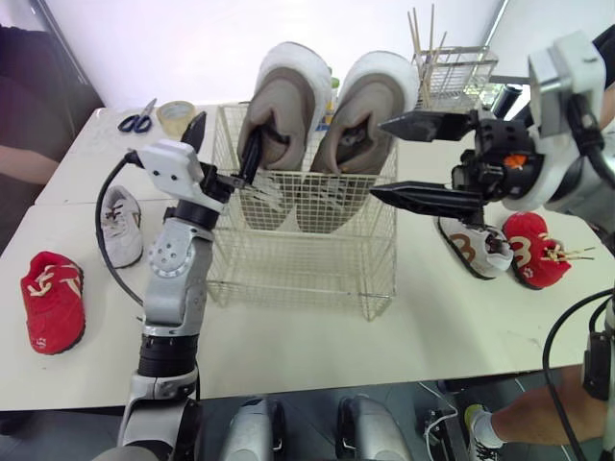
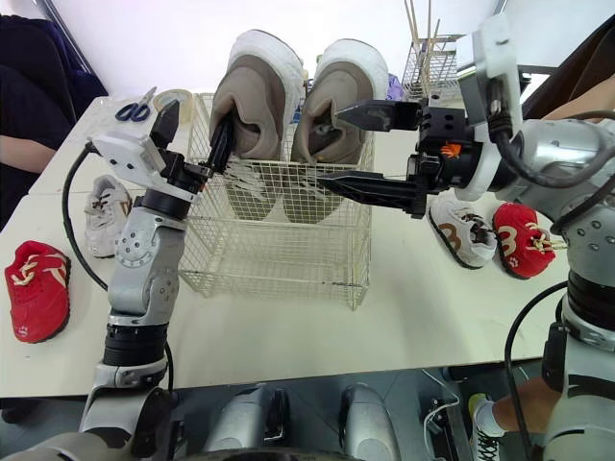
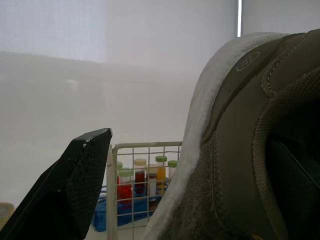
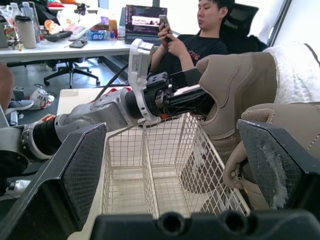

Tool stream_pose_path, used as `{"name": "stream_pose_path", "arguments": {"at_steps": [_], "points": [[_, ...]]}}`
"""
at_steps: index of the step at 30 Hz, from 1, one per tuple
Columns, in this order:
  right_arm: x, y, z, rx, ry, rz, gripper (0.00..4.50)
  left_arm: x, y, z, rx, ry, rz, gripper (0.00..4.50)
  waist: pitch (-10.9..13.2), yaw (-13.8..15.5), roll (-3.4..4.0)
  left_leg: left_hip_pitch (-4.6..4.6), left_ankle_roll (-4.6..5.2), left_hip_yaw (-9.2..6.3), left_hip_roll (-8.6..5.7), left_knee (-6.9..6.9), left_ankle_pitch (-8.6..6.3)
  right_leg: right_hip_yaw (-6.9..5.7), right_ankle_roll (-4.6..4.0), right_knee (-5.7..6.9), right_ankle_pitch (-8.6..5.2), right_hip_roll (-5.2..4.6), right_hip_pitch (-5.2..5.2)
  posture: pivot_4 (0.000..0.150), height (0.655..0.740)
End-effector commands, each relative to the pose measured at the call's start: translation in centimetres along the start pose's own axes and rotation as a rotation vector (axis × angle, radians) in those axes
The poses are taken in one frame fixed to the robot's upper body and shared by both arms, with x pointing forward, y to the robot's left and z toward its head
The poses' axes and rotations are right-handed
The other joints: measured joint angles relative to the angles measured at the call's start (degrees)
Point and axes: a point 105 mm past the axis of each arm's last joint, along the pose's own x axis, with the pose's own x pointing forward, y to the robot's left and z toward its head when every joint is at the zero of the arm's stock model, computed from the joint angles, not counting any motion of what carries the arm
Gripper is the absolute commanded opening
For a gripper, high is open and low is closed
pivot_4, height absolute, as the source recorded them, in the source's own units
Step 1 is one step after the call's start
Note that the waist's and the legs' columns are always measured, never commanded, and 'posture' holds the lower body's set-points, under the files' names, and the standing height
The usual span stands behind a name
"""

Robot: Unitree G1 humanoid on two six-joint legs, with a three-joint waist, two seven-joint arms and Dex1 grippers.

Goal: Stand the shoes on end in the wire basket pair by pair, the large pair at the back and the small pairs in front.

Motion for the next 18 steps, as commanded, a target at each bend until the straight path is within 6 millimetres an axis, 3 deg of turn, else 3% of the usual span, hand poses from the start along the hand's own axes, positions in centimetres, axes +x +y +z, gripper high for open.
{"name": "stream_pose_path", "arguments": {"at_steps": [1, 6, 18], "points": [[-0.5, 0.0, 0.7, -0.034, -0.027, -0.004, 4.50, 0.0, 0.1, 2.9, -0.033, -0.057, -0.036, 4.45, 0.0, 0.1, -0.01, -0.01, 0.00, 0.00, 0.00, -0.01, 0.00, 0.00, 0.00, 0.01, 0.00, 0.00, -0.02, 0.150, 0.7400], [-0.6, -0.2, 0.3, -0.024, -0.026, -0.006, 4.50, -0.9, -0.4, 4.3, -0.157, 0.057, -0.163, 4.45, 0.2, -0.1, -0.07, -0.12, -0.01, -0.02, 0.03, -0.01, 0.00, -0.01, 0.01, 0.02, 0.00, 0.01, -0.14, 0.150, 0.7400], [-2.6, -1.8, -0.5, -0.007, 0.015, -0.106, 4.50, -4.5, 1.5, 6.5, -0.338, 0.395, -0.425, 4.45, 0.5, 0.2, -0.21, -0.17, -0.16, -0.05, -0.03, -0.01, 0.09, -0.03, 0.00, 0.00, -0.02, 0.01, -0.14, 0.150, 0.7400]]}}
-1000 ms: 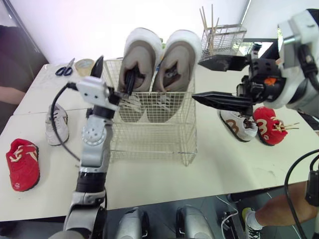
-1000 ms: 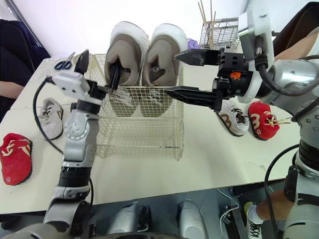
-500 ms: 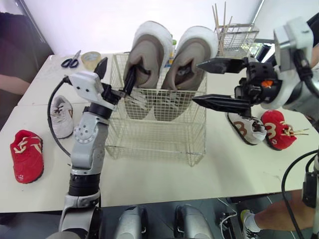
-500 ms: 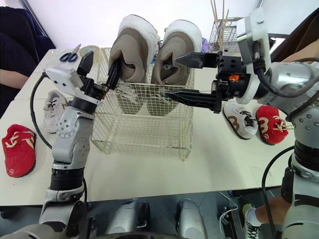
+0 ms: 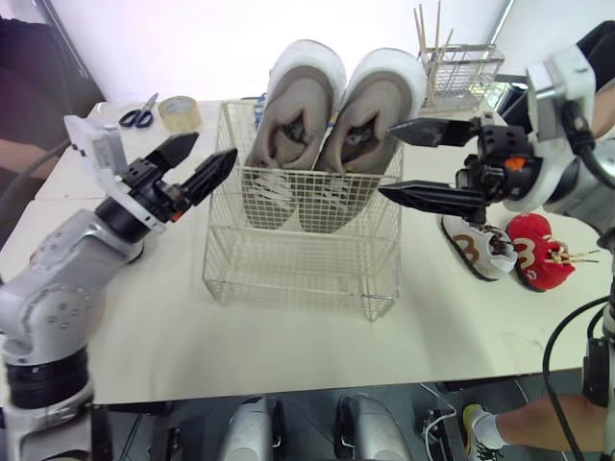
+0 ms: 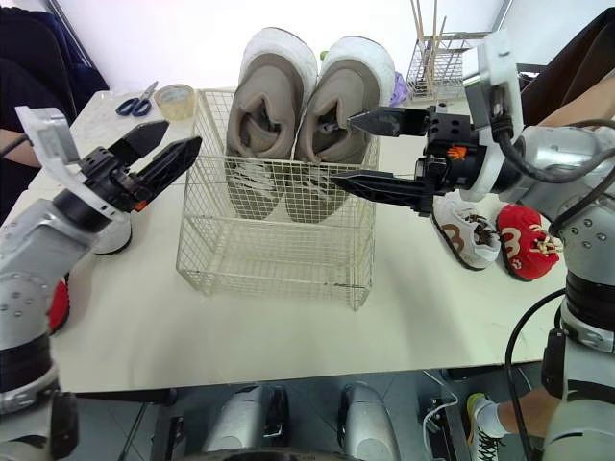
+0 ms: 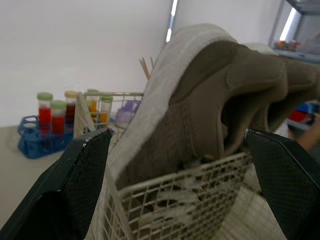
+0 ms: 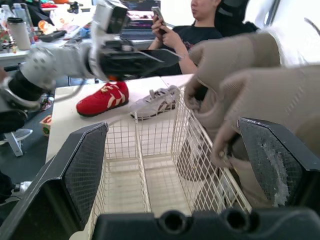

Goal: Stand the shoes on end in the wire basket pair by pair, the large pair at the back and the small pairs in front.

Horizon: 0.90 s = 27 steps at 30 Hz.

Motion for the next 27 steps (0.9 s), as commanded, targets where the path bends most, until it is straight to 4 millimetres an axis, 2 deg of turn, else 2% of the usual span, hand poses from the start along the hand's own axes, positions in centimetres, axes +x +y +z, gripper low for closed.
{"name": "stream_pose_path", "arguments": {"at_steps": [1, 5, 11, 16, 19, 27], "points": [[-1.8, -0.7, 1.2, -0.057, -0.003, -0.089, 4.50, -1.2, -1.0, 1.2, -0.075, 0.063, -0.130, 4.45, 0.1, 0.0, -0.04, -0.01, 0.00, 0.00, 0.00, 0.00, 0.00, 0.00, 0.00, -0.01, 0.00, 0.00, 0.00, 0.150, 0.7400], [-3.4, -1.4, 1.0, -0.046, 0.031, -0.199, 4.50, -2.1, -1.7, 2.3, -0.088, 0.151, -0.253, 4.45, 0.2, -0.1, -0.05, -0.06, -0.02, 0.02, 0.00, 0.00, 0.00, -0.01, -0.01, -0.02, -0.01, 0.00, -0.07, 0.150, 0.7400], [-6.8, -2.2, 0.1, -0.011, 0.134, -0.415, 4.50, -1.1, -2.9, 3.3, -0.082, 0.193, -0.415, 4.45, 0.3, 0.1, 0.00, -0.17, -0.07, -0.01, -0.01, -0.01, 0.03, -0.02, -0.05, -0.05, -0.04, 0.01, -0.12, 0.150, 0.7400], [-10.0, -2.8, -3.6, 0.056, 0.310, -0.670, 4.50, 0.5, -4.5, 2.1, -0.102, 0.230, -0.565, 4.45, 0.3, 0.0, -0.02, -0.20, -0.07, 0.02, -0.01, -0.01, 0.03, -0.01, -0.01, -0.08, -0.02, 0.00, -0.13, 0.150, 0.7400], [-11.7, -2.9, -5.5, 0.092, 0.348, -0.830, 4.50, 1.2, -4.8, 1.9, -0.121, 0.226, -0.618, 4.45, 0.3, 0.0, -0.04, -0.20, -0.09, 0.02, 0.00, -0.01, 0.04, 0.00, 0.00, -0.05, -0.01, 0.02, -0.15, 0.150, 0.7400], [-13.8, -0.4, -10.6, 0.186, 0.411, -0.979, 4.50, 2.4, -5.5, 1.2, -0.151, 0.216, -0.689, 4.45, 0.3, 0.0, -0.04, -0.24, -0.21, -0.08, 0.04, -0.06, 0.12, 0.04, 0.12, -0.02, -0.07, 0.17, -0.19, 0.150, 0.7400]]}}
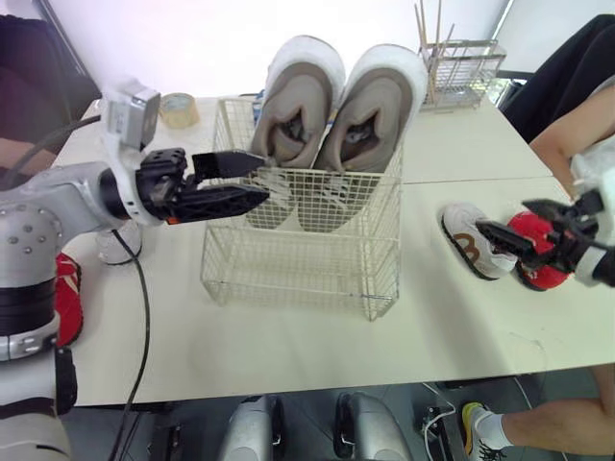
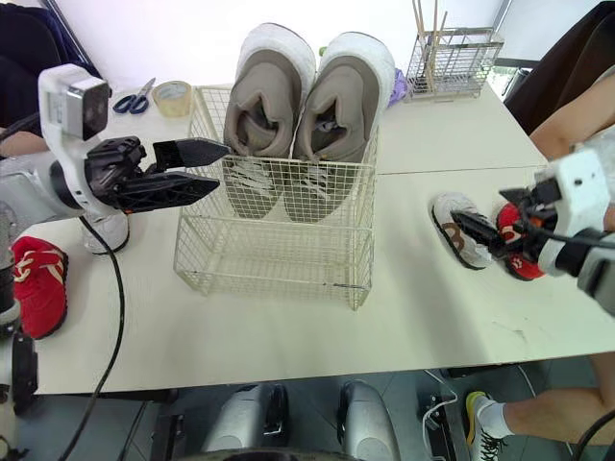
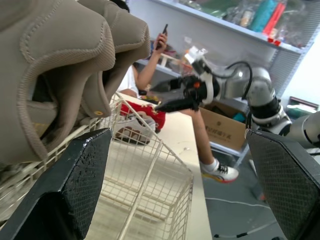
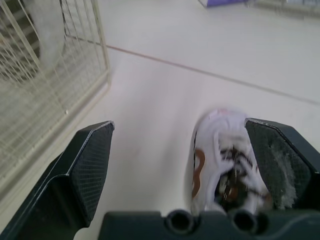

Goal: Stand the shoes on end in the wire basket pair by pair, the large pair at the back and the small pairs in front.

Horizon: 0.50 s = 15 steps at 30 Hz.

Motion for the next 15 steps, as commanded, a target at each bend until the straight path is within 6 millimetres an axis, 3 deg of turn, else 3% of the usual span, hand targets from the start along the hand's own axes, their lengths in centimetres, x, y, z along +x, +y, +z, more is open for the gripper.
{"name": "stream_pose_path", "arguments": {"at_steps": [1, 15], "points": [[-0.6, -0.3, -1.0, 0.008, -0.030, -0.058, 4.50, 0.6, -0.5, 0.5, 0.035, -0.003, -0.033, 4.45, 0.0, 0.0, -0.02, 0.01, 0.00, -0.01, 0.00, 0.00, 0.00, 0.00, 0.00, 0.00, 0.00, 0.00, 0.01, 0.150, 0.7400], [0.7, -2.2, -7.0, 0.045, -0.002, -0.176, 4.50, 1.5, -0.7, 0.3, 0.042, -0.021, -0.035, 4.45, 0.0, 0.0, -0.02, 0.03, -0.03, -0.01, -0.02, 0.02, 0.03, 0.06, 0.00, 0.04, 0.00, 0.02, 0.02, 0.150, 0.7400]]}}
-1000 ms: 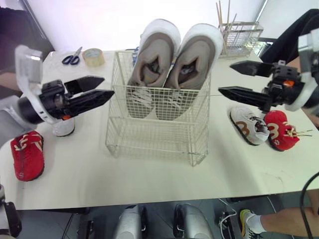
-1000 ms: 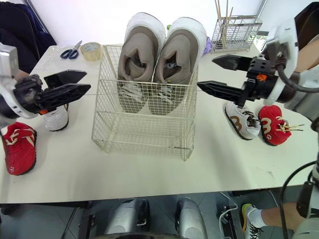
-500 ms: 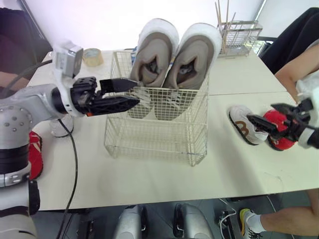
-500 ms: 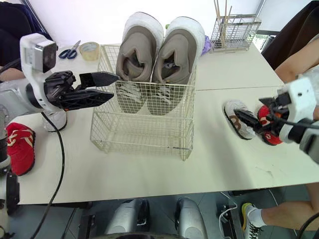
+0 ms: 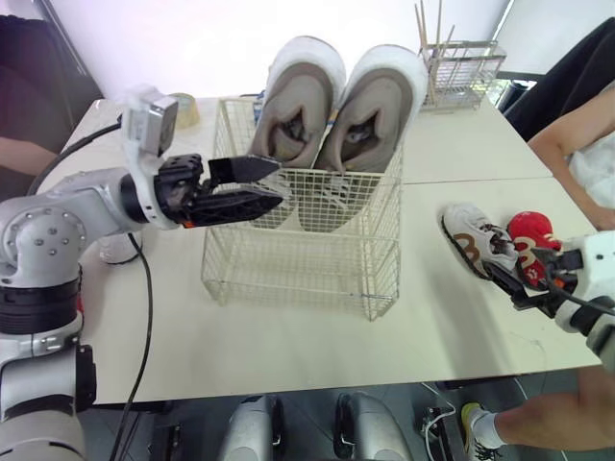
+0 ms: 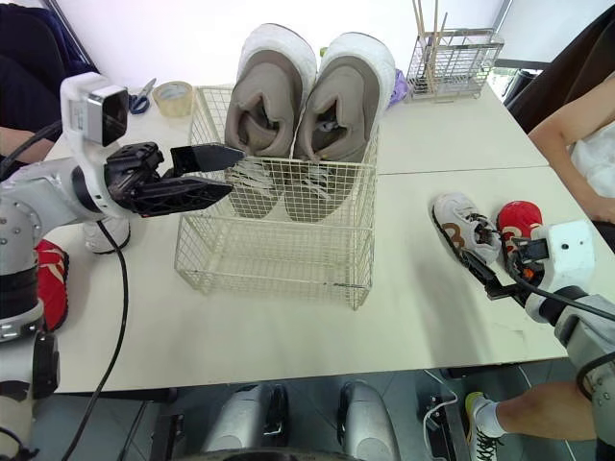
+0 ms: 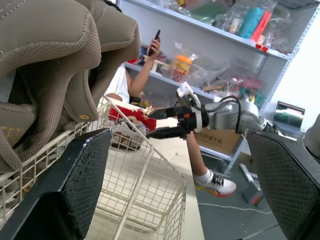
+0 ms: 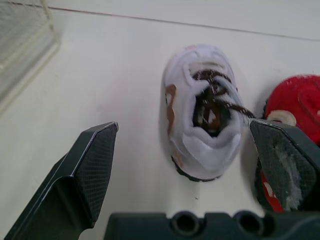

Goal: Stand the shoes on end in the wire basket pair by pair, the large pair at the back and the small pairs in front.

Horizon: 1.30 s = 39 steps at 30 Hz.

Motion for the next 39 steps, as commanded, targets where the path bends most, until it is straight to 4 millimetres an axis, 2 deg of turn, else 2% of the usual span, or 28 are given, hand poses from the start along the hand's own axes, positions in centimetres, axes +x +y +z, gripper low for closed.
{"name": "stream_pose_path", "arguments": {"at_steps": [1, 7, 15, 26, 29, 33, 35, 38, 39], "points": [[0.4, -0.5, -0.4, -0.011, -0.021, -0.014, 4.50, 0.4, -0.7, 0.9, 0.057, -0.004, -0.009, 4.45, 0.0, 0.0, 0.00, 0.00, -0.01, 0.00, 0.00, 0.00, 0.01, 0.00, 0.00, 0.00, 0.00, 0.00, 0.00, 0.150, 0.7400], [2.2, -1.3, -1.5, 0.028, -0.026, -0.022, 4.50, 0.5, -0.6, 0.7, 0.064, -0.008, 0.016, 4.45, 0.0, -0.1, 0.00, 0.04, -0.16, 0.01, 0.00, 0.00, 0.09, 0.02, 0.00, 0.03, 0.00, 0.00, 0.01, 0.150, 0.7400], [5.1, -1.3, -1.9, 0.084, -0.048, 0.026, 4.50, 0.4, -0.5, 0.6, 0.078, -0.009, 0.065, 4.45, 0.0, -0.1, 0.01, 0.09, -0.28, 0.03, 0.01, 0.00, 0.17, 0.05, 0.00, 0.09, 0.01, 0.02, 0.02, 0.150, 0.7400], [6.7, -1.5, -2.5, 0.098, -0.051, 0.038, 4.50, 0.4, -0.3, 0.6, 0.090, -0.018, 0.101, 4.45, 0.0, -0.2, 0.01, 0.19, -0.52, 0.04, 0.01, 0.00, 0.31, 0.07, 0.01, 0.12, 0.02, 0.03, 0.08, 0.150, 0.7400], [6.9, -1.4, -2.6, 0.097, -0.054, 0.045, 3.68, 0.3, -0.3, 0.7, 0.095, -0.021, 0.106, 4.50, 0.0, -0.2, 0.01, 0.20, -0.54, 0.04, 0.01, 0.00, 0.32, 0.08, 0.01, 0.13, 0.02, 0.03, 0.09, 0.150, 0.7400], [6.9, -1.5, -2.5, 0.097, -0.065, 0.049, 1.77, 0.4, -0.2, 0.7, 0.102, -0.022, 0.111, 4.50, 0.0, -0.2, 0.00, 0.24, -0.55, 0.04, 0.01, 0.00, 0.33, 0.08, 0.01, 0.14, 0.02, 0.03, 0.11, 0.150, 0.7400], [6.9, -1.6, -2.3, 0.089, -0.072, 0.048, 1.03, 0.4, -0.1, 0.6, 0.103, -0.024, 0.112, 4.50, 0.0, -0.3, 0.01, 0.28, -0.55, 0.05, 0.02, 0.00, 0.34, 0.09, 0.00, 0.14, 0.02, 0.04, 0.15, 0.150, 0.7400], [6.7, -1.6, -1.6, 0.073, -0.092, 0.056, 0.36, 0.4, -0.1, 0.6, 0.101, -0.026, 0.110, 4.50, 0.0, -0.3, 0.00, 0.32, -0.57, 0.05, 0.02, 0.00, 0.34, 0.10, 0.00, 0.16, 0.02, 0.04, 0.18, 0.150, 0.7400], [6.4, -1.7, -1.1, 0.060, -0.108, 0.061, 0.30, 0.4, -0.1, 0.6, 0.099, -0.026, 0.108, 4.50, 0.0, -0.3, 0.01, 0.32, -0.57, 0.05, 0.02, 0.00, 0.34, 0.10, 0.00, 0.16, 0.02, 0.04, 0.18, 0.150, 0.7400]]}}
